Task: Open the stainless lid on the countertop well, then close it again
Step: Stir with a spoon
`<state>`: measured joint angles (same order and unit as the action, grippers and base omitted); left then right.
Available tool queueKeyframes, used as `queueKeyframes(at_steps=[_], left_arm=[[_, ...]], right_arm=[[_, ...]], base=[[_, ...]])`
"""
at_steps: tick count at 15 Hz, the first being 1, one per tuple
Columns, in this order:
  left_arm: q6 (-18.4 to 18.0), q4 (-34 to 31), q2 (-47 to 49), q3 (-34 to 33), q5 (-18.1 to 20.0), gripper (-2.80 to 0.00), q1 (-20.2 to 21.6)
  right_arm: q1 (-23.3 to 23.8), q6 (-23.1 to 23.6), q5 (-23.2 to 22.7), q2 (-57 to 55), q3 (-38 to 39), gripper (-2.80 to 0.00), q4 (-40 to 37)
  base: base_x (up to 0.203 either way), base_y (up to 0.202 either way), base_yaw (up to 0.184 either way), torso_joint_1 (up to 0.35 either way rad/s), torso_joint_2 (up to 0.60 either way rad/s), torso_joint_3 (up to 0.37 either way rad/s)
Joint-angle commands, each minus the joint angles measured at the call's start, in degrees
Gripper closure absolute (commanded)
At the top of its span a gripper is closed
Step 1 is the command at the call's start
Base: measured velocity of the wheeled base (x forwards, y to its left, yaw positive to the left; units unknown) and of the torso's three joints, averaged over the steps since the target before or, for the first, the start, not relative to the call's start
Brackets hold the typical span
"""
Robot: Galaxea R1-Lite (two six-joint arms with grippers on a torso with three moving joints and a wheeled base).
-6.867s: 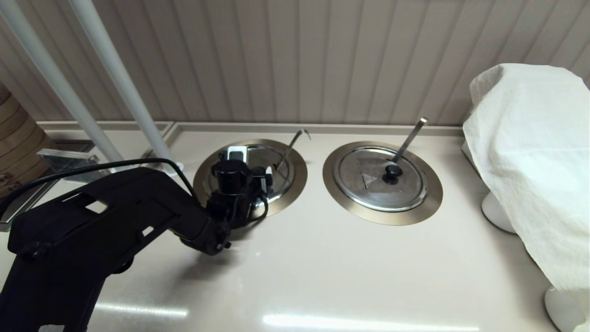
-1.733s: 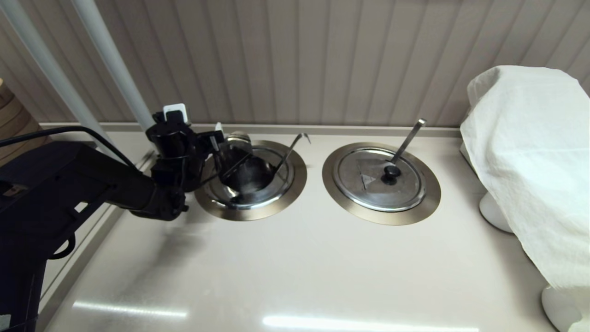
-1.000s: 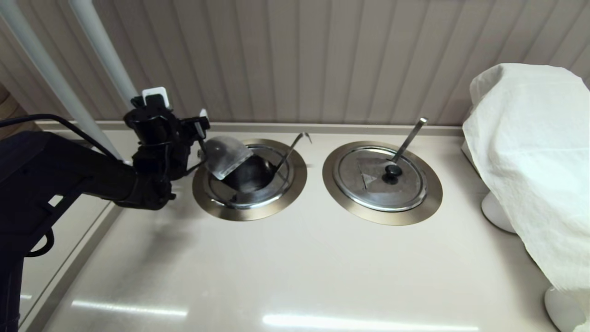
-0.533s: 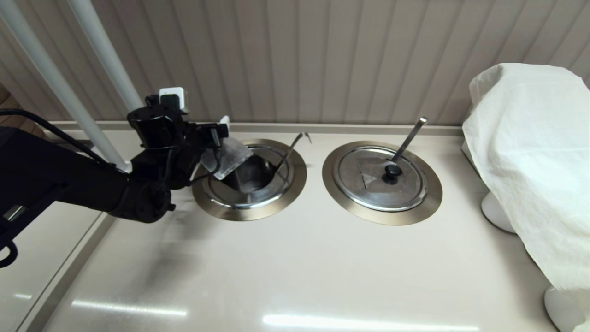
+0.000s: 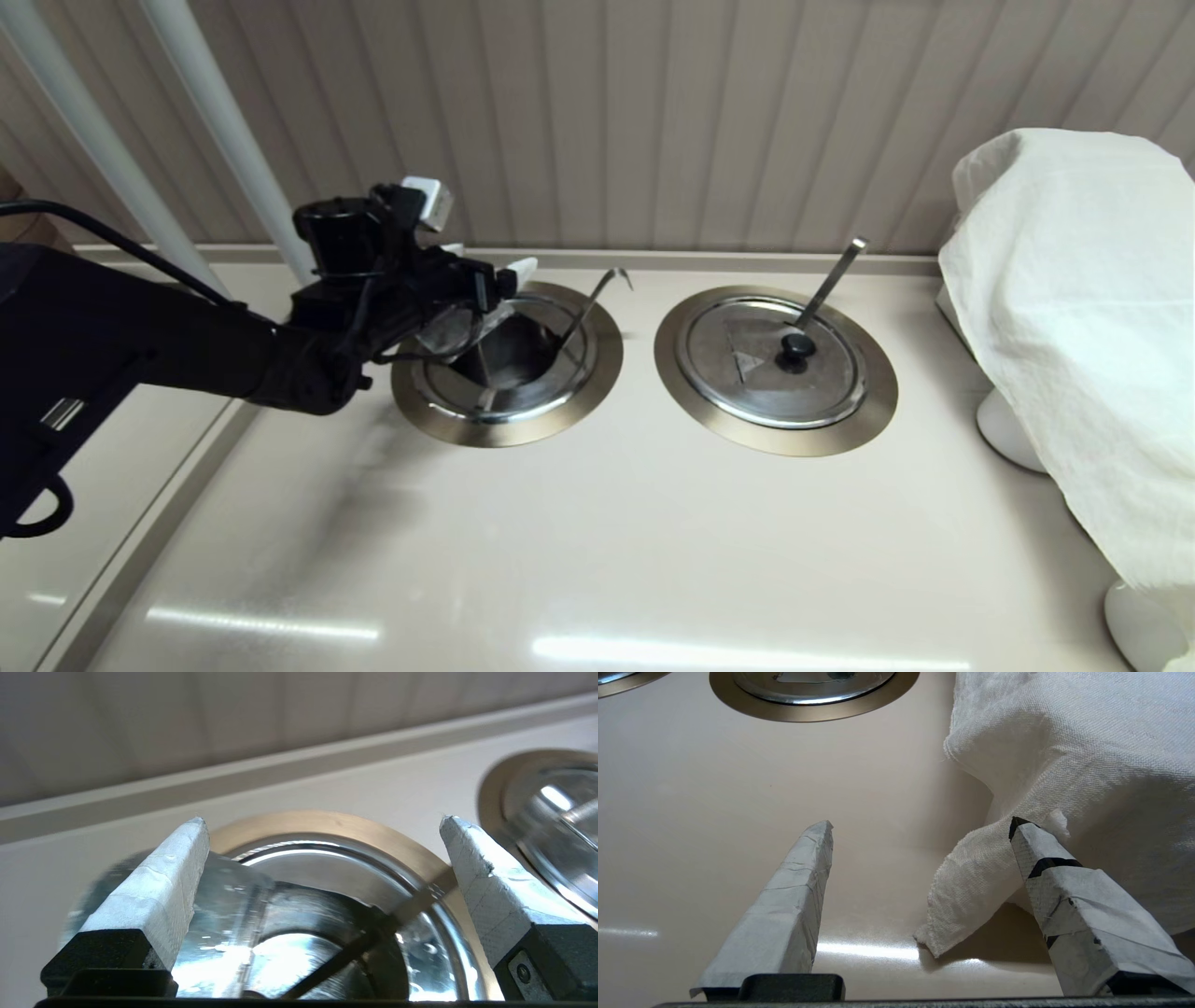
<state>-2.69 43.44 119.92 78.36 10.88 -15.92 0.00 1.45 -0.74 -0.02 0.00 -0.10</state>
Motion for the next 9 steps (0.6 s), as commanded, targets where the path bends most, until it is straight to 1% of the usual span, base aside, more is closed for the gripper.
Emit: queueKeyframes(at_steps=[1,2,3,4,6,9], left_arm=[[-0.24,-0.05,4.79,1.10,3.22,-2.80,-0.17],[-1.23,-0.77,6.04,1.52,5.51,-2.80,-0.08],[-3.31,-2.66,6.87,2.58,6.89,-2.80,-0.02],[-3.68,-3.07,7.95,3.30,6.98,-2.80,-0.25],[-3.85,-2.65,11.03,6.56,6.22,-2.80,-1.40],[-3.89,-2.89,16.02,13.64,3.55,-2.80,-2.09]], right_arm=[[0.00,0.04,-0.05,0.02,0.00,-2.80,0.01],[0.00,0.04,-0.05,0.02,0.00,-2.80,0.01],[0.02,0.04,-0.05,0.02,0.00,-2.80,0.01],[0.09,-0.04,-0.05,0.02,0.00,-2.80,0.01],[0.08,0.02,-0.05,0.02,0.00,-2.80,0.01],[0.04,0.01,-0.05,0.02,0.00,-2.80,0.01]], base=[[0.000,0.000,0.000,0.000,0.00,0.000],[0.000,0.000,0.000,0.000,0.00,0.000],[0.000,0.000,0.000,0.000,0.00,0.000],[0.000,0.000,0.000,0.000,0.00,0.000],[0.000,0.000,0.000,0.000,0.00,0.000],[0.000,0.000,0.000,0.000,0.00,0.000]])
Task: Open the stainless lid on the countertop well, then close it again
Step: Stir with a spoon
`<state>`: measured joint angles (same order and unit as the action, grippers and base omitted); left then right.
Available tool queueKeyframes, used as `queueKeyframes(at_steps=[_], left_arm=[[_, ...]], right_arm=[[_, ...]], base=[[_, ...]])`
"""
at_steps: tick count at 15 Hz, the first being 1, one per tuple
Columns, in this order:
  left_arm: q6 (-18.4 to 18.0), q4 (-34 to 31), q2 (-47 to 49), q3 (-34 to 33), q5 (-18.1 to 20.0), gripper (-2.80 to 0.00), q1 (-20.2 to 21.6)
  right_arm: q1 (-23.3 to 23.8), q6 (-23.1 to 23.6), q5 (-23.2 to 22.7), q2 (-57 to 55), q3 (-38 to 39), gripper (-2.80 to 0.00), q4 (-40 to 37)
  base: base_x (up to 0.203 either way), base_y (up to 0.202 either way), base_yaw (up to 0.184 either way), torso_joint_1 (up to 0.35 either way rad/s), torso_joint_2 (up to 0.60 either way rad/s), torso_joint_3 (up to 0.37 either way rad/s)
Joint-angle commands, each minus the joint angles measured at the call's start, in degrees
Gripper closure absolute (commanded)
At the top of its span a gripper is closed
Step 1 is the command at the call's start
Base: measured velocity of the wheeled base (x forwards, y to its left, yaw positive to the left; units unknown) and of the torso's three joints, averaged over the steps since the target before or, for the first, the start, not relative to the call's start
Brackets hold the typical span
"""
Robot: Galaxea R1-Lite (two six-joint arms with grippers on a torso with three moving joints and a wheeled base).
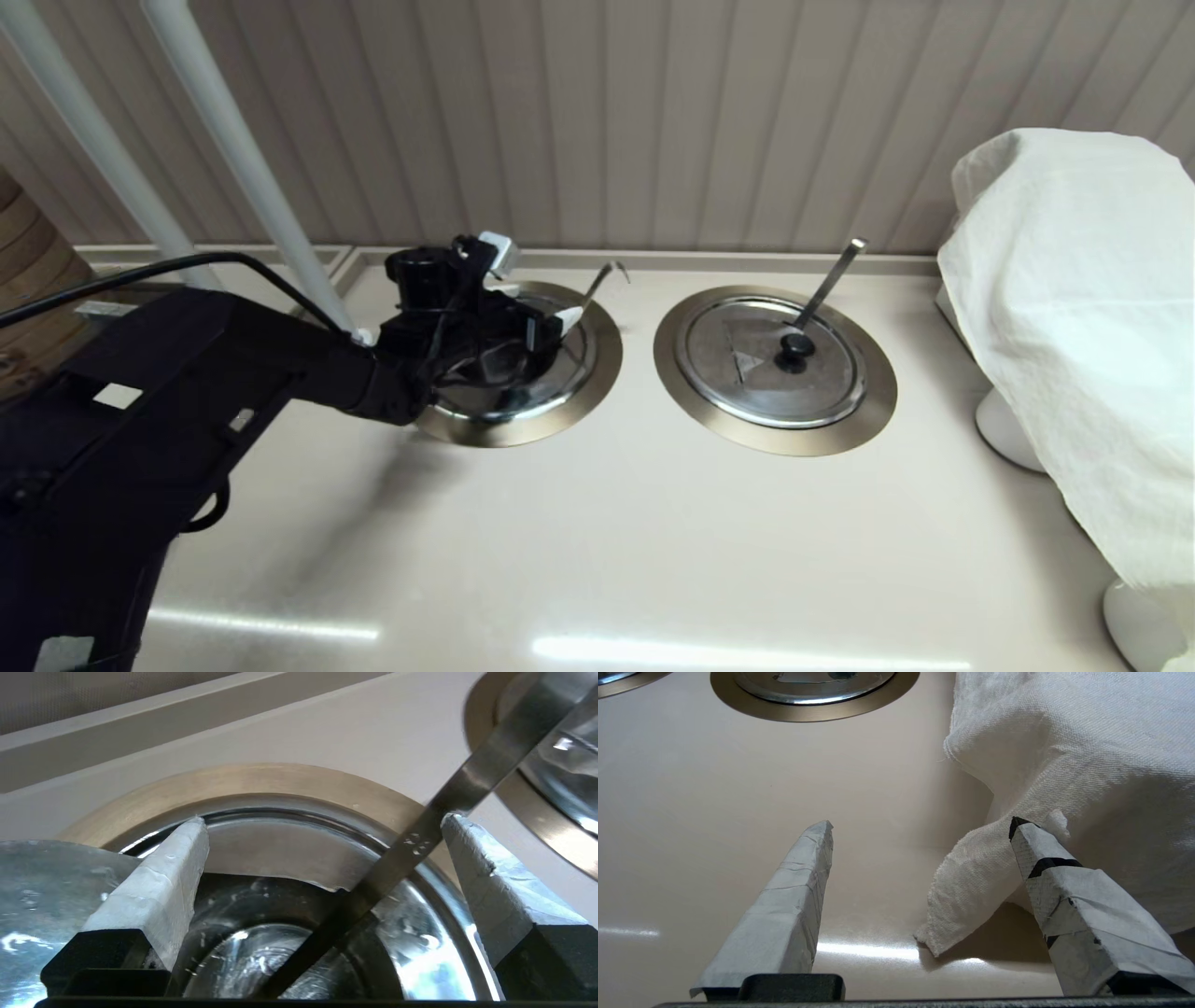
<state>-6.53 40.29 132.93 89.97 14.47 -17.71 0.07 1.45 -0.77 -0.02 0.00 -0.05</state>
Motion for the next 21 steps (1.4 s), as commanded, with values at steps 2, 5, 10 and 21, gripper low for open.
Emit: queueKeyframes(at_steps=[2,5,10,21], left_arm=[[-0.30,-1.86,4.07,4.36,-0.69,-2.80,-0.86],[-0.32,-2.64,6.69,11.67,-2.37,-2.80,-1.80],[0.12,-3.66,7.87,13.70,-4.50,-2.80,-2.17],[-0.34,-3.47,-8.16,-9.53,1.21,-2.80,5.83]], right_arm=[[-0.07,-0.01,-0.02,0.02,0.00,-2.80,-0.04],[-0.07,-0.05,-0.02,0.02,0.00,-2.80,-0.04],[-0.07,0.04,-0.02,0.02,0.00,-2.80,-0.04],[-0.03,-0.01,-0.02,0.02,0.00,-2.80,-0.04]], base=[[0.000,0.000,0.000,0.000,0.00,0.000],[0.000,0.000,0.000,0.000,0.00,0.000],[0.000,0.000,0.000,0.000,0.00,0.000],[0.000,0.000,0.000,0.000,0.00,0.000]])
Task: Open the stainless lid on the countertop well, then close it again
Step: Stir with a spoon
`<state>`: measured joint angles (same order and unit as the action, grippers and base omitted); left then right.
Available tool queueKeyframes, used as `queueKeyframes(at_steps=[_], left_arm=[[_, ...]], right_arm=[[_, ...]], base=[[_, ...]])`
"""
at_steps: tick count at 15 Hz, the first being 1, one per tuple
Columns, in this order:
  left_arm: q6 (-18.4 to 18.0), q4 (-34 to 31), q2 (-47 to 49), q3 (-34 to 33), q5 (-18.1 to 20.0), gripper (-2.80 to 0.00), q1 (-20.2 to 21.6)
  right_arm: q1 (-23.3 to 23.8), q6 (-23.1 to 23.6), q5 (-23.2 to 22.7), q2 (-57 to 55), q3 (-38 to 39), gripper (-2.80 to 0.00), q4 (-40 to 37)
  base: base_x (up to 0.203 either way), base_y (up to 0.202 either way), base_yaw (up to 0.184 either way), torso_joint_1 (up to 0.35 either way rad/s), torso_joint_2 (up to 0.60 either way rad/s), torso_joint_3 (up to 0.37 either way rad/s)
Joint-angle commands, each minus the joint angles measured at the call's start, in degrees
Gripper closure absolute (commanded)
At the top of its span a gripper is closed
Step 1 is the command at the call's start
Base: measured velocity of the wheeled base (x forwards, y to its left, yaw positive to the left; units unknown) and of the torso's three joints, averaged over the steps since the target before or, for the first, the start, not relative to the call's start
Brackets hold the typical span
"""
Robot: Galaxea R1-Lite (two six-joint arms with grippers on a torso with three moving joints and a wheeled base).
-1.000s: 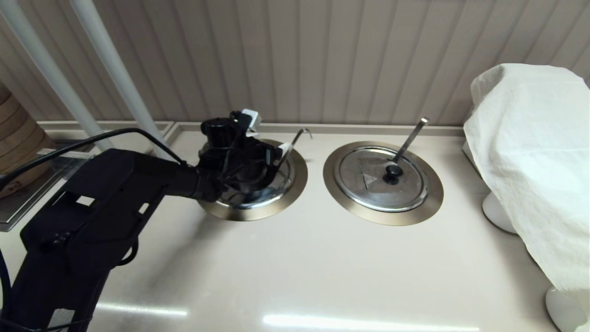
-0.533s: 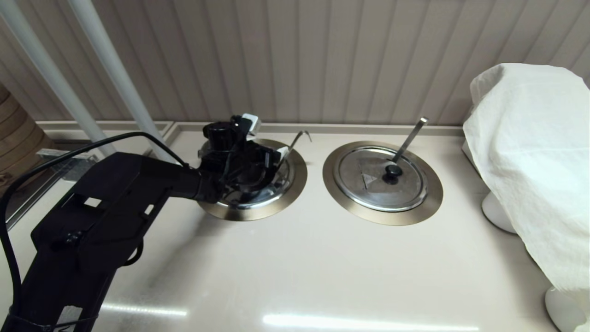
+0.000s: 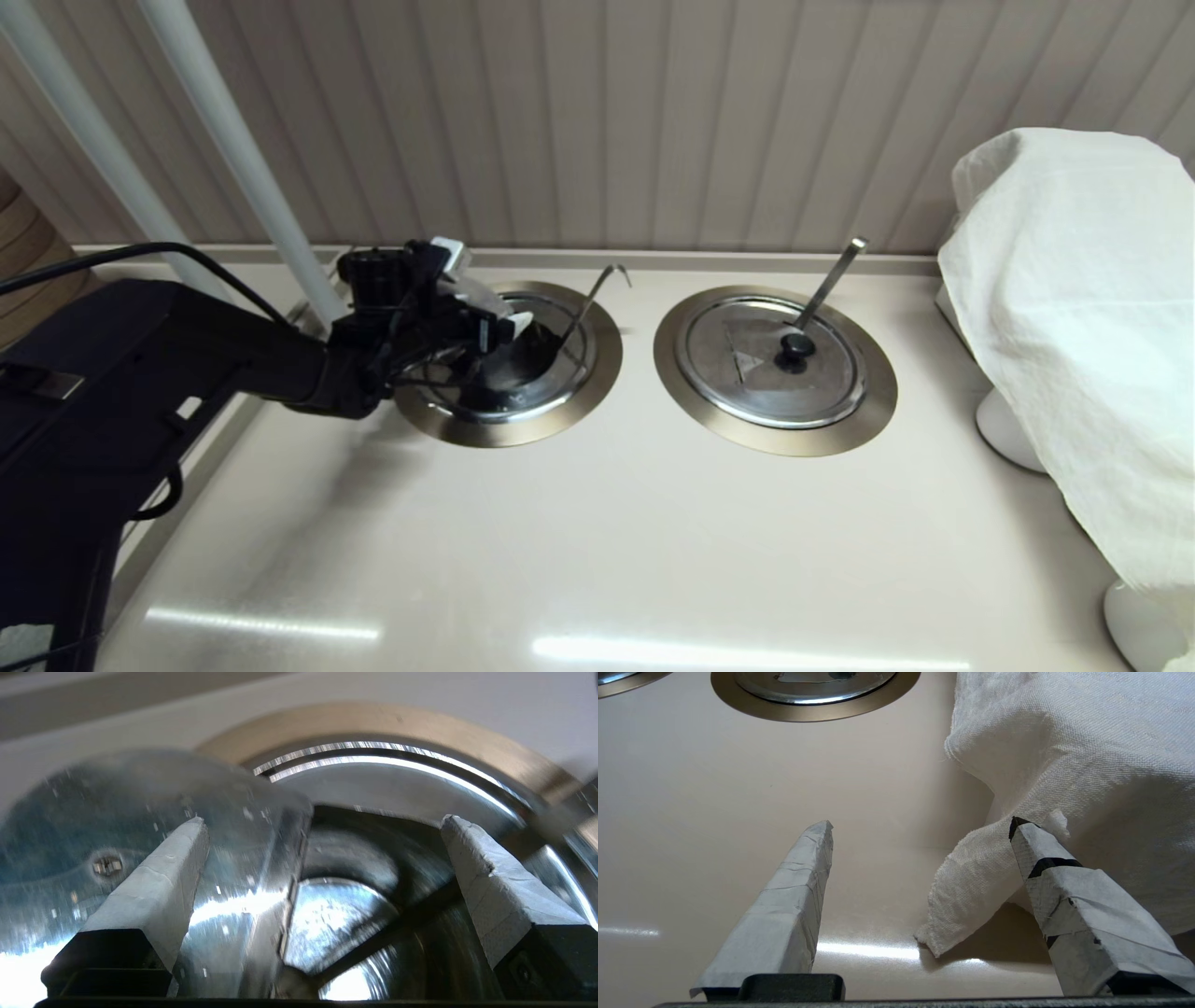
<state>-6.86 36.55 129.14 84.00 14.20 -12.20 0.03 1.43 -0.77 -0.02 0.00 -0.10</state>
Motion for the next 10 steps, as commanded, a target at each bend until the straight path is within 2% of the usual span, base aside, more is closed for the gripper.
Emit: queueKeyframes(at_steps=[1,2,3,6,10], left_arm=[[-0.47,0.32,-6.29,-7.41,5.40,-2.80,0.35],[-2.88,0.35,-7.11,-9.50,7.66,-2.80,-0.18],[-4.51,0.36,-7.29,-10.21,8.28,-2.80,-1.39],[-4.82,0.37,-8.15,-10.94,8.14,-2.80,-5.17],[-4.76,0.43,-5.62,-7.98,3.70,-2.80,-8.94]], right_arm=[[0.06,0.01,-0.02,0.02,0.00,-2.80,0.01],[-0.03,-0.02,-0.02,0.02,0.00,-2.80,0.01],[-0.02,0.07,-0.02,0.02,0.00,-2.80,0.01],[-0.03,0.07,-0.02,0.02,0.00,-2.80,0.01],[0.06,0.06,-0.02,0.02,0.00,-2.80,0.01]], base=[[0.000,0.000,0.000,0.000,0.00,0.000],[0.000,0.000,0.000,0.000,0.00,0.000],[0.000,0.000,0.000,0.000,0.00,0.000],[0.000,0.000,0.000,0.000,0.00,0.000],[0.000,0.000,0.000,0.000,0.00,0.000]])
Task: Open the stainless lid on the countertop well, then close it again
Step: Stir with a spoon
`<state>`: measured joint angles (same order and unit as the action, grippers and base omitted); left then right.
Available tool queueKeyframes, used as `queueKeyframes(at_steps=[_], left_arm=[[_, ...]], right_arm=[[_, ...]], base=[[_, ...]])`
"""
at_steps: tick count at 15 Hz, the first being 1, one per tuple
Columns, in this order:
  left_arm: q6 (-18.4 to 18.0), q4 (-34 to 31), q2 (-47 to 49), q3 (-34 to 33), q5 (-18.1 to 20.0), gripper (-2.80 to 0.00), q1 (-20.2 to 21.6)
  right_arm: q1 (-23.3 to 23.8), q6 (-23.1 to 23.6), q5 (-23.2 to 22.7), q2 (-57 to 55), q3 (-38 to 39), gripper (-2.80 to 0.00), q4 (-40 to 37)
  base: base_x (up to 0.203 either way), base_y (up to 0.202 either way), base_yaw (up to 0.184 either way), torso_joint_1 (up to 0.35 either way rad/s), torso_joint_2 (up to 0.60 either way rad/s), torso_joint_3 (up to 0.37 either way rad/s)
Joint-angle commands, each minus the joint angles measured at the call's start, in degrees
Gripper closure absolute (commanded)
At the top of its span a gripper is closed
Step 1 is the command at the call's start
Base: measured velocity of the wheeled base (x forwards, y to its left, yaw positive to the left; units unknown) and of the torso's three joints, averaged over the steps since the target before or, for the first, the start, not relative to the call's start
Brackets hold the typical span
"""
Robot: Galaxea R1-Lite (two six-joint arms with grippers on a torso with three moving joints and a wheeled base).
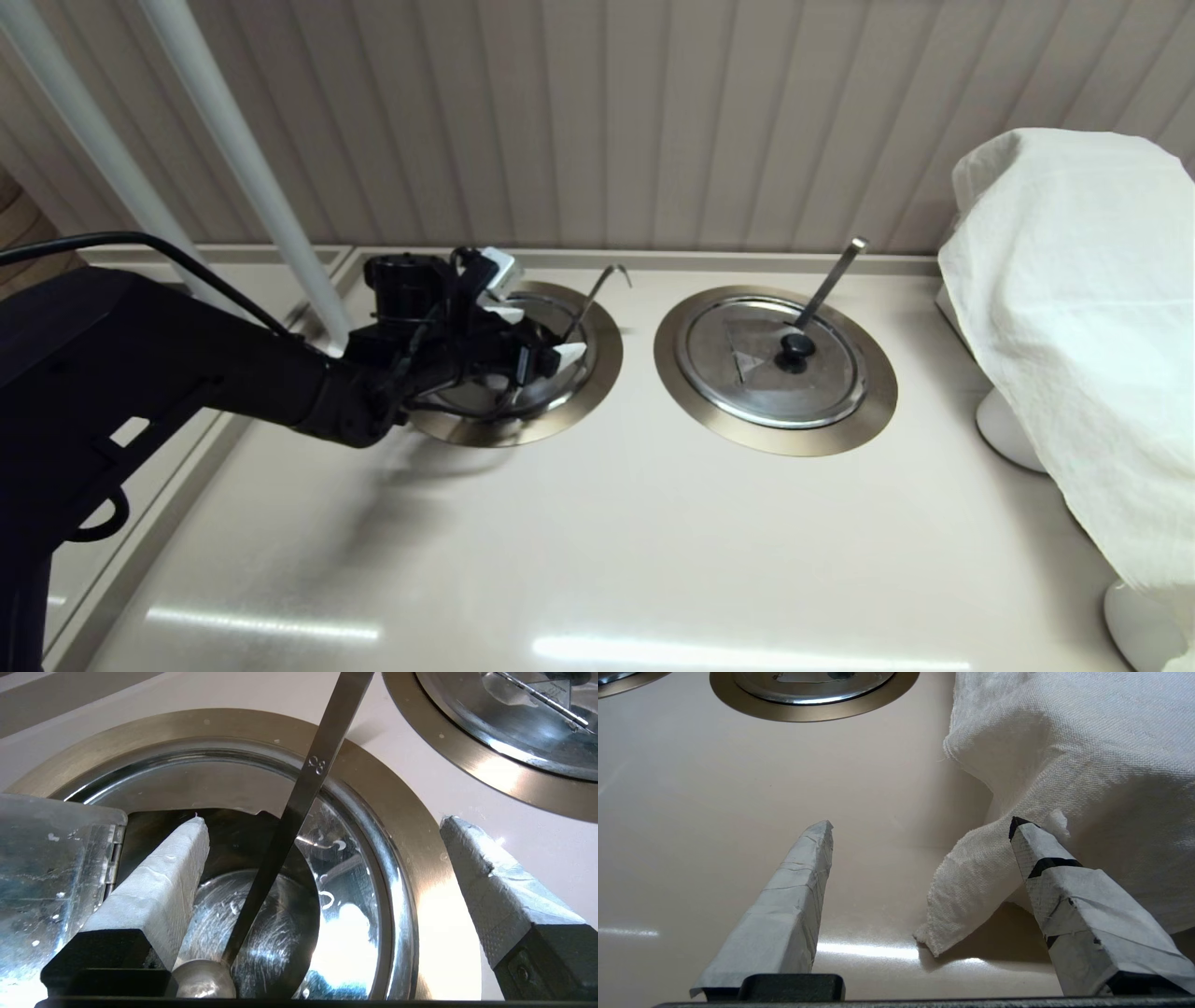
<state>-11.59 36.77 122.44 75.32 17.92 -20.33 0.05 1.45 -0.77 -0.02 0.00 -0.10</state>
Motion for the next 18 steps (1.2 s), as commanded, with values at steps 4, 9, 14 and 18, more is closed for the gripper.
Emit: queueKeyframes(at_steps=[4,9,14,18], left_arm=[[0.13,6.72,10.17,8.60,-6.74,-2.80,-3.43],[0.24,7.58,19.29,21.63,-15.68,-2.80,-4.27],[0.63,7.96,24.60,30.19,-21.87,-2.80,-4.10],[1.40,7.88,24.60,30.95,-22.39,0.00,-4.10]], right_arm=[[-0.04,0.05,-0.02,0.02,0.00,-2.80,0.01],[0.04,-0.03,-0.02,0.02,0.00,-2.80,0.01],[0.04,0.05,-0.02,0.02,0.00,-2.80,0.01],[-0.05,0.05,-0.02,0.02,0.00,-2.80,0.01]], base=[[0.000,0.000,0.000,0.000,0.00,0.000],[0.000,0.000,0.000,0.000,0.00,0.000],[0.000,0.000,0.000,0.000,0.00,0.000],[0.000,0.000,0.000,0.000,0.00,0.000]])
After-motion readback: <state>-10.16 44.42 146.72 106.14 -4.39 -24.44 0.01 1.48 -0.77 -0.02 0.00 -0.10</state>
